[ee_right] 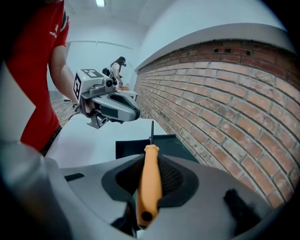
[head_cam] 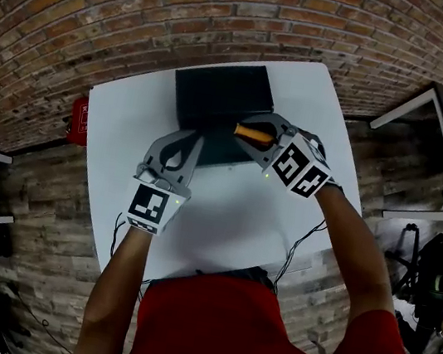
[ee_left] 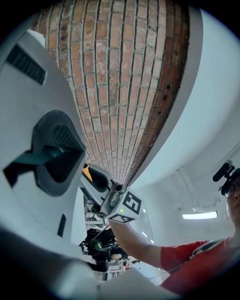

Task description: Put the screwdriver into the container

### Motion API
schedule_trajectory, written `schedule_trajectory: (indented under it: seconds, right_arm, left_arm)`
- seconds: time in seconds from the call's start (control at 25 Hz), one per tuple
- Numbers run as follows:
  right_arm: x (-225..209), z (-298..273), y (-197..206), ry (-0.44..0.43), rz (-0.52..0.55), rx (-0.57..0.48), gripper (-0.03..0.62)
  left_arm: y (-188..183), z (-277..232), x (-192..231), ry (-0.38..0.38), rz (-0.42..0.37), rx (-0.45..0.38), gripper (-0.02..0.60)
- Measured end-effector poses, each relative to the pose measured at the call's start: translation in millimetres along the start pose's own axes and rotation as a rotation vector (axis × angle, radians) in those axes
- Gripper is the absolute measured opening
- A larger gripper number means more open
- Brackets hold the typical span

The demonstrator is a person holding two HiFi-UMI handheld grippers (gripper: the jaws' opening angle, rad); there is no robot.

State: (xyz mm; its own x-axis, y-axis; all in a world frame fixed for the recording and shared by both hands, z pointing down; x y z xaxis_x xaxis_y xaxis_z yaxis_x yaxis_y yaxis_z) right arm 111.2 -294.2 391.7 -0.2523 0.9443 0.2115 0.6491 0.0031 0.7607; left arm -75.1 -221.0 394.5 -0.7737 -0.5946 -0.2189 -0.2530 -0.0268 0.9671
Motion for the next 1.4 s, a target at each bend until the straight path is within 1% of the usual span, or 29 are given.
schedule_trajectory:
  seconds: [0.24,0.4,0.56,0.76,1.16,1.4]
  right_arm:
    - [-6.2,-20.3,16.7,-0.04,0.027,0.071,0.095]
    - [-6.9,-34.0,21.6,-0.071,0.053,0.107,0.096]
    - [-8.0,-49.3,26.7,-0.097,0.083,0.15,0.096]
    - [-6.1,-67.9,33.5,-0.134,0.106,0.196,0.095]
    - [-14.6,-89.8,39.5,-0.189,0.134,0.277,0.097]
    - [-10.8,-100.0,42.8,-0.217,0.16,0.312,0.097]
  left_arm:
    - [16.3,-8.6,1.6,-0.016,0.036,0.021,0.014]
    - [26.3,-15.8,6.4,-0.027,0.036,0.058,0.014]
    - [31.7,-23.2,8.0,-0.023,0.023,0.082,0.014]
    - [41.6,-30.7,8.8,-0.017,0.027,0.111,0.014]
    - [45.3,-43.3,19.1,-0.016,0.042,0.118,0.014]
    - [47.9,-44.1,19.9,-0.017,0.041,0.128,0.014]
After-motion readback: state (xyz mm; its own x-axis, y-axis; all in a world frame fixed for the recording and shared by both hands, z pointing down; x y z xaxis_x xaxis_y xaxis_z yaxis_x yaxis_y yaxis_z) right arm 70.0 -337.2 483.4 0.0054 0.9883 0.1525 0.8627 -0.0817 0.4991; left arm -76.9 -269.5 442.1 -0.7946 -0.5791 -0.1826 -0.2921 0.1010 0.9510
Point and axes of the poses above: the fingertips, and each gripper's own axes: z backward along the fingers, x to its left, y out of its underside, the point moved 10 cm from there along z, backward along the fingers, and after that the axes turned 7 degrees about -z, right-handed, at the moved point
